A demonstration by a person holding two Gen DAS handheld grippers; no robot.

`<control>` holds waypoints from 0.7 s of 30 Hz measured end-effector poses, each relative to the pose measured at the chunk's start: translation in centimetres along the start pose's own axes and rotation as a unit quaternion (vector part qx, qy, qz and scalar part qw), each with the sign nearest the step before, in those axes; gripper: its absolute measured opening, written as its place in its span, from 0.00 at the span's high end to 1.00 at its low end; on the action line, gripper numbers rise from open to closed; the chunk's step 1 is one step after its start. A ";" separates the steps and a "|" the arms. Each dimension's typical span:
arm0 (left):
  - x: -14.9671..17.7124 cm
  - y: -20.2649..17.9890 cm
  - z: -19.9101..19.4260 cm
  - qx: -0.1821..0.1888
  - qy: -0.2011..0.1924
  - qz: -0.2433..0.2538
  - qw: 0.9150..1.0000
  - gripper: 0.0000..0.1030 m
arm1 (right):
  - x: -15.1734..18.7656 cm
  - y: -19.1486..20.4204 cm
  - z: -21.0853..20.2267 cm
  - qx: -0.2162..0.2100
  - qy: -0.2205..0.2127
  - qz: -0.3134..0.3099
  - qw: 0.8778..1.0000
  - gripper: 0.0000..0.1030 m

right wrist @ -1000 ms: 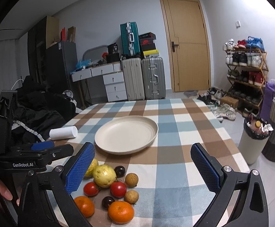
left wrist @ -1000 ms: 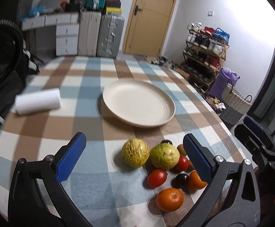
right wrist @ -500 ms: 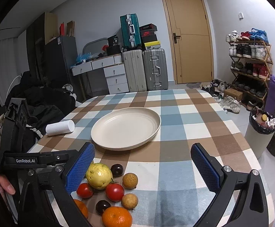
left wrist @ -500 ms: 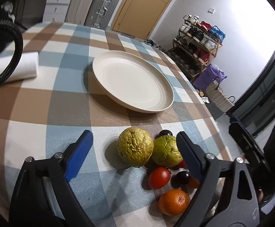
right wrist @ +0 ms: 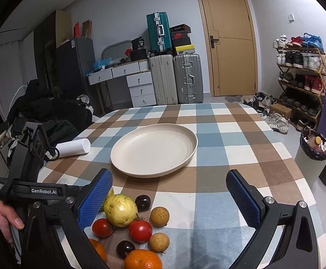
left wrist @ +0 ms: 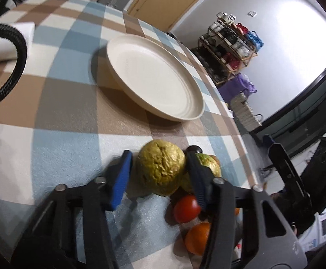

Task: Organize fruits
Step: 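Grasp the wrinkled yellow fruit with the left tool while the right tool grasps the pale yellow fruit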

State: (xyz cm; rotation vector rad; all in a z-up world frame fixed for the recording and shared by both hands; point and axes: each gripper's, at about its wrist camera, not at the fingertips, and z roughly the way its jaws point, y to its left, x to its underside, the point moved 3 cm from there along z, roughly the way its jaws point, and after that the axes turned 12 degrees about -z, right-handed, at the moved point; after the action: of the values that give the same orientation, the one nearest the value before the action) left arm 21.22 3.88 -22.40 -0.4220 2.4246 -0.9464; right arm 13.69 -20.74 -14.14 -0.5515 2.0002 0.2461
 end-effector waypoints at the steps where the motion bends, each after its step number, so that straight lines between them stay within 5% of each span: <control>1: -0.2 -0.1 0.1 0.000 -0.001 0.001 1.000 0.57 | 0.0 0.1 0.0 -0.002 0.001 -0.002 1.000 0.00; 21: -2.6 0.8 -3.5 0.034 -0.044 -0.015 0.998 0.58 | 0.6 6.2 3.6 -0.094 0.078 -0.087 0.989 0.00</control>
State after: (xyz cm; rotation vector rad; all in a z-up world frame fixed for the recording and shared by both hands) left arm 21.32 7.51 -19.92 -0.4672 2.3063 -0.9998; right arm 13.29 -14.06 -16.75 -0.8844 2.0762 0.2938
